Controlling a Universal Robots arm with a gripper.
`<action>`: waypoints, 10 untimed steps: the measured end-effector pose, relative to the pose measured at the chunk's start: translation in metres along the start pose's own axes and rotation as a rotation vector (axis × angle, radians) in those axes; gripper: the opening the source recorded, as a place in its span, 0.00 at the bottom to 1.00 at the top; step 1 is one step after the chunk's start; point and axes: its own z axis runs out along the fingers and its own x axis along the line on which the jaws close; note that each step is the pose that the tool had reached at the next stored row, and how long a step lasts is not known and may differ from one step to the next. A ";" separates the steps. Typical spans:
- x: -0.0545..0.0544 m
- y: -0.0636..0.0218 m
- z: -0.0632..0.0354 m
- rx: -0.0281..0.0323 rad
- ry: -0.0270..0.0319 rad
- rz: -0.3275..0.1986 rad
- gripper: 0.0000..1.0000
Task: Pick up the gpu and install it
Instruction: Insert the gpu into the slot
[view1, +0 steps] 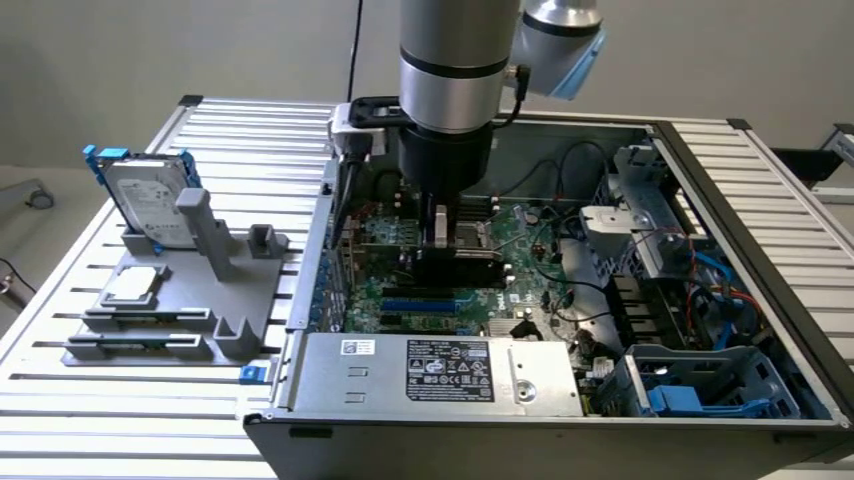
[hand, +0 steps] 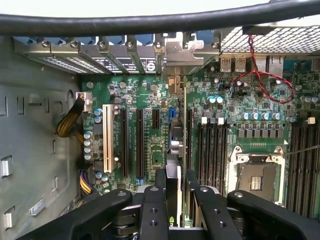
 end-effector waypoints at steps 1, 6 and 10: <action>0.000 0.0000 0.0006 0.0002 -0.0004 0.000 0.26; 0.000 0.0000 0.0060 -0.0098 -0.0001 0.000 0.26; 0.001 0.0000 0.0085 -0.0201 0.0000 0.000 0.26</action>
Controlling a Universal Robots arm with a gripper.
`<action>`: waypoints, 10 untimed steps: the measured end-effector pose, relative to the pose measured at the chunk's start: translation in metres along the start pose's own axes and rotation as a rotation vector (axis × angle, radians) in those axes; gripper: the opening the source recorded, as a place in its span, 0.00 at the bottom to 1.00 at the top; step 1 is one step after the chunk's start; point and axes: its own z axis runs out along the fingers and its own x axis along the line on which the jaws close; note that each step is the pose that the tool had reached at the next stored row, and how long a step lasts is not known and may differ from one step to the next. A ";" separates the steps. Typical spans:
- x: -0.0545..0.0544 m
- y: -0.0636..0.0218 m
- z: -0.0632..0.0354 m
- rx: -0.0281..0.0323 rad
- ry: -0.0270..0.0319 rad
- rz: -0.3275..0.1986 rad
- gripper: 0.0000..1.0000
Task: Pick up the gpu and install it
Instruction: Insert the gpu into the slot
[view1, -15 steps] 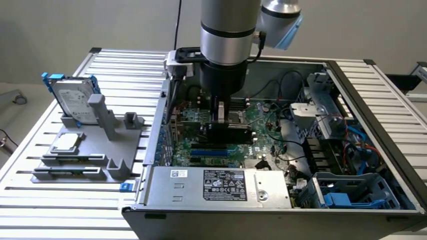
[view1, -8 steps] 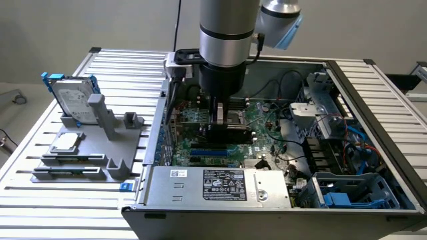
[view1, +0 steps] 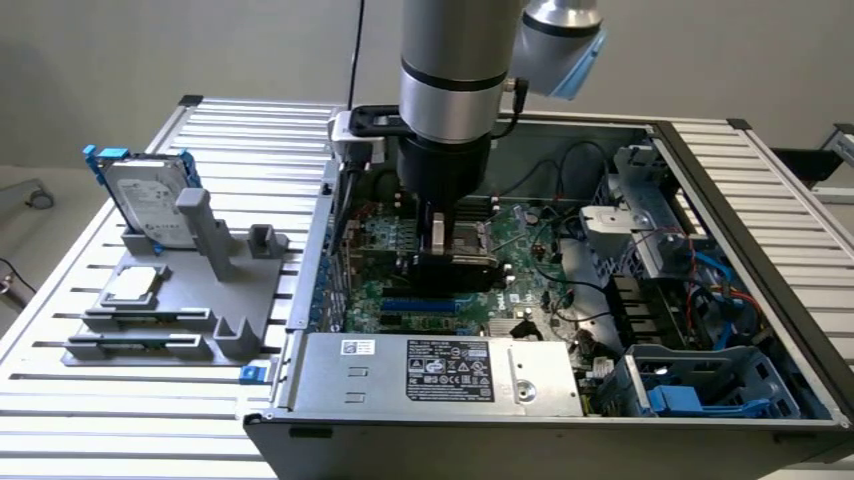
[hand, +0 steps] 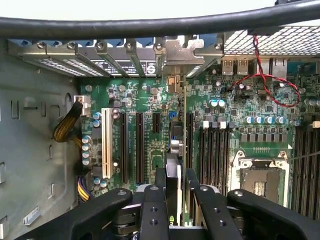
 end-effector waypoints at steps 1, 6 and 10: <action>0.000 0.0000 0.0002 -0.0001 0.0002 0.000 0.26; 0.000 -0.0002 0.0069 -0.0021 -0.0002 0.000 0.26; 0.000 -0.0003 0.0088 -0.0047 0.0000 0.000 0.26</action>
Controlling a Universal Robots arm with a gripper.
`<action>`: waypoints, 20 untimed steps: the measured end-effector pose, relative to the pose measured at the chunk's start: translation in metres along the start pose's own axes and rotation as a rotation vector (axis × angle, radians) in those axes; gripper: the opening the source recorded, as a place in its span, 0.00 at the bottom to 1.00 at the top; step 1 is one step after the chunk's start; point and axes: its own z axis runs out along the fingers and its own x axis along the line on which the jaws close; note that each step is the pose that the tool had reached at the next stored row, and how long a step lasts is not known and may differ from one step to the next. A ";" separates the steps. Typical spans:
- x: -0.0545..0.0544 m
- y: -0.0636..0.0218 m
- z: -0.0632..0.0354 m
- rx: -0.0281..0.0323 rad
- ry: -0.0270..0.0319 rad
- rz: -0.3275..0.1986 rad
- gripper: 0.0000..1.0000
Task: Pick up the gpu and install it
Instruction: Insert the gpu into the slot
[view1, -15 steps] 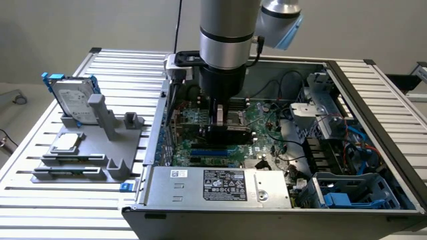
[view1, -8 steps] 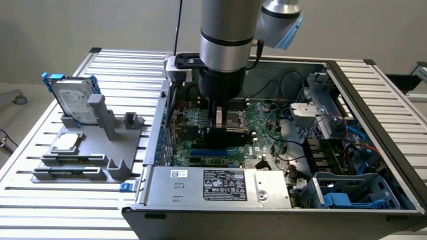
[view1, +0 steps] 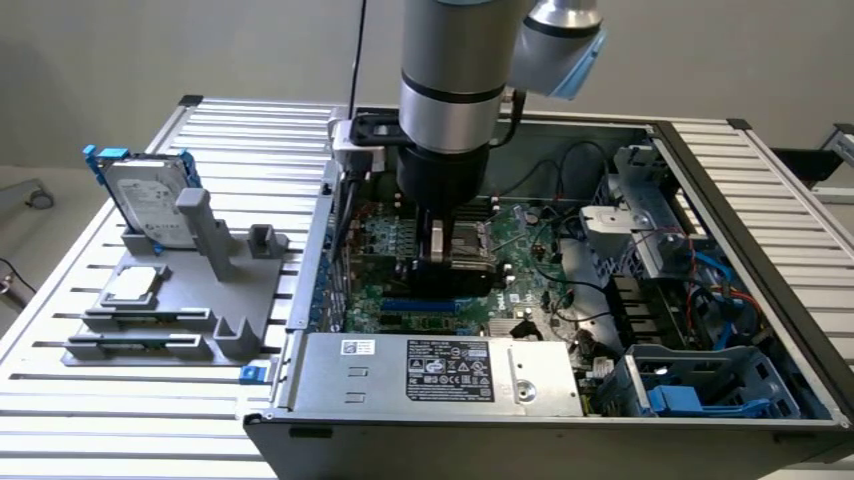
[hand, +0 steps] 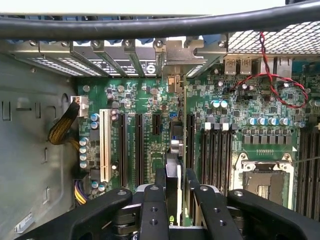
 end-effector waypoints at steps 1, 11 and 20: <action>0.000 0.0000 0.0006 -0.0006 -0.0002 0.000 0.26; 0.001 -0.0001 0.0027 -0.0068 -0.0002 0.000 0.26; 0.004 -0.0002 0.0040 -0.0135 0.0000 0.000 0.26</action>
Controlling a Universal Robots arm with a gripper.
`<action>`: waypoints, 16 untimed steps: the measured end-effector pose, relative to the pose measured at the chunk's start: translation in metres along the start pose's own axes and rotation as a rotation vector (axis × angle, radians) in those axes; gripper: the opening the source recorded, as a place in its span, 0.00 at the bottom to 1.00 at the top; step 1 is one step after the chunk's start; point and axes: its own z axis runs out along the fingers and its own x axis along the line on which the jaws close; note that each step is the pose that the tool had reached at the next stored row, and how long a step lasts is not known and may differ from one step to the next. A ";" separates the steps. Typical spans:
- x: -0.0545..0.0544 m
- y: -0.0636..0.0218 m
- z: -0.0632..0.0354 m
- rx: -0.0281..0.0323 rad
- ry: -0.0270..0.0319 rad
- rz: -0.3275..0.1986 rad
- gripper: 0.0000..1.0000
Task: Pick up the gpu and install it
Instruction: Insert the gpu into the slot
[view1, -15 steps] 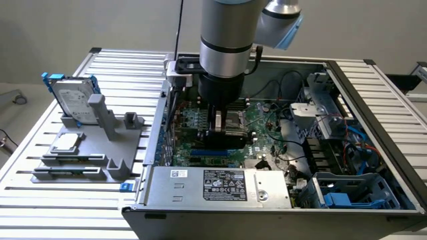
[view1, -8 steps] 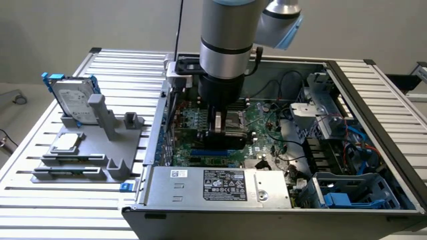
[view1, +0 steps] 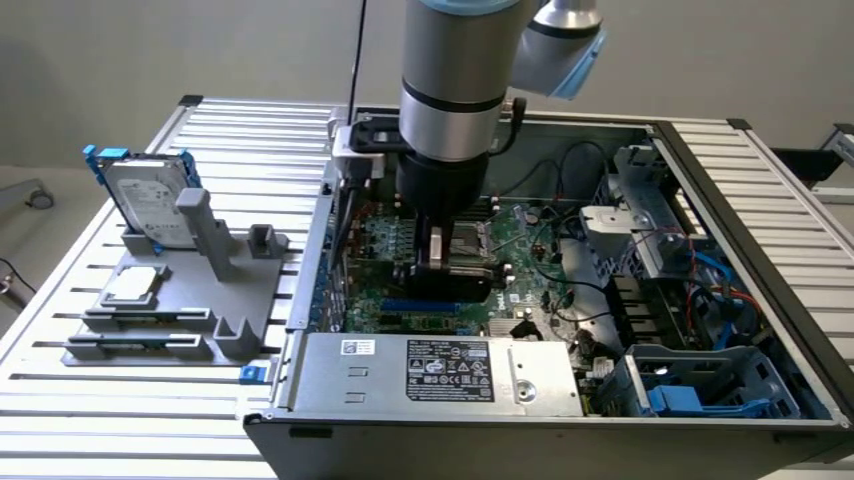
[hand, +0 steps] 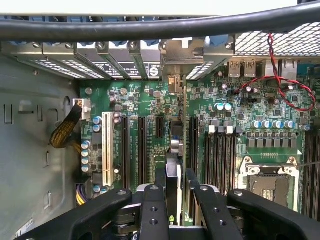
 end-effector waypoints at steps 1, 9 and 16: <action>0.000 0.0000 0.0004 -0.0001 -0.0002 0.000 0.26; 0.001 0.0000 0.0021 -0.0038 0.0000 0.000 0.26; 0.001 0.0001 0.0026 -0.0072 -0.0001 0.001 0.26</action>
